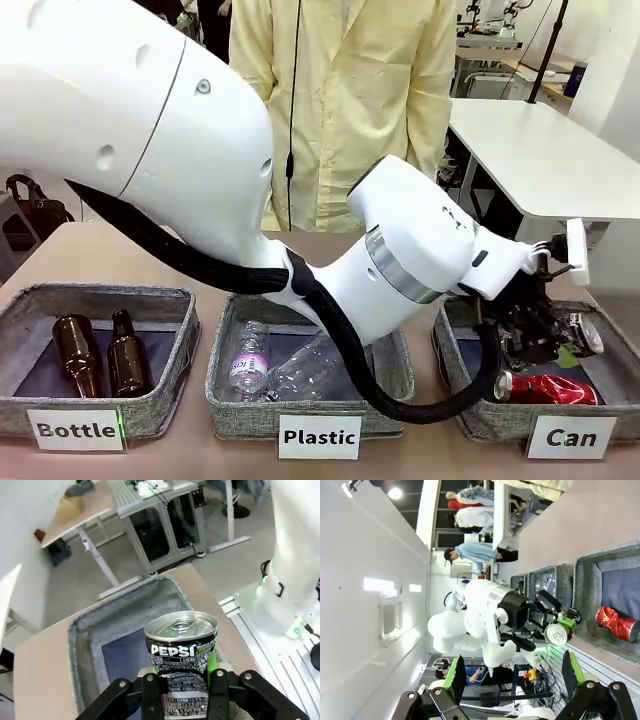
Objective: Sort the can waste into the basket.
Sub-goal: Pick up the can waste from the table and place it in the right Fabric basket.
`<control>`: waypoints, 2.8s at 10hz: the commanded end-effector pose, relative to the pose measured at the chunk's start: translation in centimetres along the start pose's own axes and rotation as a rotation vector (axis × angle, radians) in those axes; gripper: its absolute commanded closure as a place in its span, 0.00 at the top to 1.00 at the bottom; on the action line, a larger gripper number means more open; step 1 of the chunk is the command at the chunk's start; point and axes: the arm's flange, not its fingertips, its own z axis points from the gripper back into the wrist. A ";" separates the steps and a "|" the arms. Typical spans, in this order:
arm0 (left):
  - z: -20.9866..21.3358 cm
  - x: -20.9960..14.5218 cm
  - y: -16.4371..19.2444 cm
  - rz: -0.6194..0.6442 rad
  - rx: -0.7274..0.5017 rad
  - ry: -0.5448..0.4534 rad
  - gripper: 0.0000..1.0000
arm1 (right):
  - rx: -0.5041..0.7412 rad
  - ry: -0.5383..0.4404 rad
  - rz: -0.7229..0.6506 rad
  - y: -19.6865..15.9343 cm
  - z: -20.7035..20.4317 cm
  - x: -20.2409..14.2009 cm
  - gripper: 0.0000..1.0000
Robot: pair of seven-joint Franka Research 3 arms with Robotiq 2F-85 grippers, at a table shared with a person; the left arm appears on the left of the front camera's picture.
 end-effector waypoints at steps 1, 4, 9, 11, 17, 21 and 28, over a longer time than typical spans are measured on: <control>0.3 2.0 -1.0 0.003 0.070 -0.033 0.00 | 0.002 -0.009 -0.008 0.5 0.0 0.1 1.00; 0.3 2.0 -1.0 0.003 0.070 -0.033 0.00 | 0.002 -0.009 -0.008 0.5 0.0 0.1 1.00; 1.5 1.2 1.0 -0.058 0.170 0.063 0.35 | 0.002 -0.009 -0.008 0.5 0.0 0.1 1.00; 2.6 1.4 2.8 -0.062 0.161 0.086 0.94 | 0.002 -0.009 -0.008 0.5 0.0 0.1 1.00; 3.9 1.9 2.9 -0.060 0.164 0.081 1.00 | 0.002 -0.009 -0.008 0.5 0.0 0.1 1.00; 6.7 1.7 3.8 0.094 0.087 0.041 1.00 | 0.009 -0.086 -0.024 0.2 -1.0 1.1 1.00; 32.6 -3.5 0.5 0.595 0.190 -0.064 1.00 | -0.046 0.220 -0.009 2.1 -17.0 3.3 1.00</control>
